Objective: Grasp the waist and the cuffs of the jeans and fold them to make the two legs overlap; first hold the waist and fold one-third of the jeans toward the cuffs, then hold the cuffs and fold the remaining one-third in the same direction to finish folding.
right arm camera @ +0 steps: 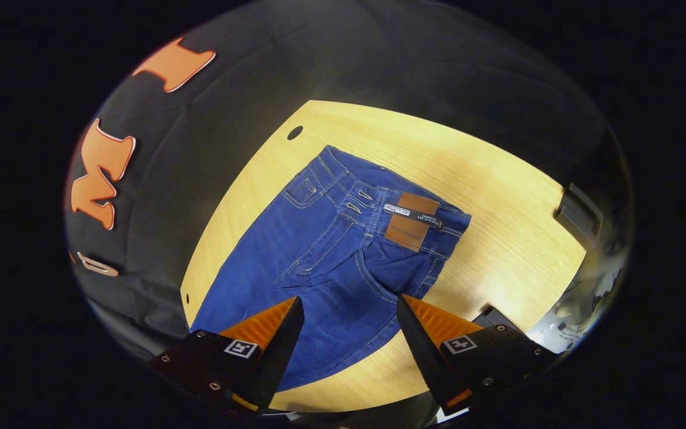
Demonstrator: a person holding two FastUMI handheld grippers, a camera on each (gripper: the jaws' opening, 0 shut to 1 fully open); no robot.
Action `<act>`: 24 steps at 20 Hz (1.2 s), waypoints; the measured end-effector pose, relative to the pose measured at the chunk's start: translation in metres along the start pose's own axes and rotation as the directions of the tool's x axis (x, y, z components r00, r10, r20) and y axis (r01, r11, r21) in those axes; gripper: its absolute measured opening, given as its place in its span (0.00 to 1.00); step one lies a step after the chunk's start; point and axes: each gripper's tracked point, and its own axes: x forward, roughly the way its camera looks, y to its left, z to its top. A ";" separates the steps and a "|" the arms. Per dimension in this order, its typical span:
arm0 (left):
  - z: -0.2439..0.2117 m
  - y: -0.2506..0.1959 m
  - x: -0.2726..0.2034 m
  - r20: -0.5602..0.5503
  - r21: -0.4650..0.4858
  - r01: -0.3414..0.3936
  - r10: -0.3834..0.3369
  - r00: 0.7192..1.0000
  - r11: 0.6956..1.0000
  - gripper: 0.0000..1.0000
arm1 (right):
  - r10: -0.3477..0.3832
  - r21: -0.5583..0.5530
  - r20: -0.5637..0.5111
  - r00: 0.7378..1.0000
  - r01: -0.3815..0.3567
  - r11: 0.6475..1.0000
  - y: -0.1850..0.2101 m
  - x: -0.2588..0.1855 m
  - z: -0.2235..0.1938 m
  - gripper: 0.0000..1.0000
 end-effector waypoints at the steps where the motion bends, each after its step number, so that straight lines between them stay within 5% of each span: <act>1: 0.003 0.000 0.003 0.011 -0.020 0.030 -0.030 0.999 0.999 0.98 | 0.007 0.012 -0.002 1.000 -0.007 1.000 -0.001 0.003 0.000 0.98; 6: 0.035 -0.013 0.019 0.069 -0.154 0.159 -0.150 0.986 0.975 0.86 | 0.003 0.090 -0.017 1.000 -0.001 0.996 -0.014 0.016 0.000 0.97; 11: 0.045 -0.038 0.047 0.071 -0.082 0.188 -0.182 0.981 0.979 0.78 | 0.017 0.180 -0.007 1.000 -0.016 0.983 -0.023 0.026 0.007 0.97; 15: 0.044 -0.043 0.066 0.022 -0.032 0.122 -0.122 0.992 0.992 0.42 | 0.022 0.199 -0.007 1.000 -0.020 0.980 -0.024 0.029 0.006 0.97; 17: 0.044 -0.043 0.069 0.010 -0.022 0.114 -0.114 0.993 0.993 0.08 | 0.027 0.213 -0.007 1.000 -0.025 0.977 -0.024 0.030 0.007 0.97; 24: 0.046 -0.047 0.063 0.017 0.050 0.090 -0.091 0.996 0.995 0.01 | -0.006 0.269 0.017 1.000 0.001 0.963 -0.053 0.019 0.013 0.97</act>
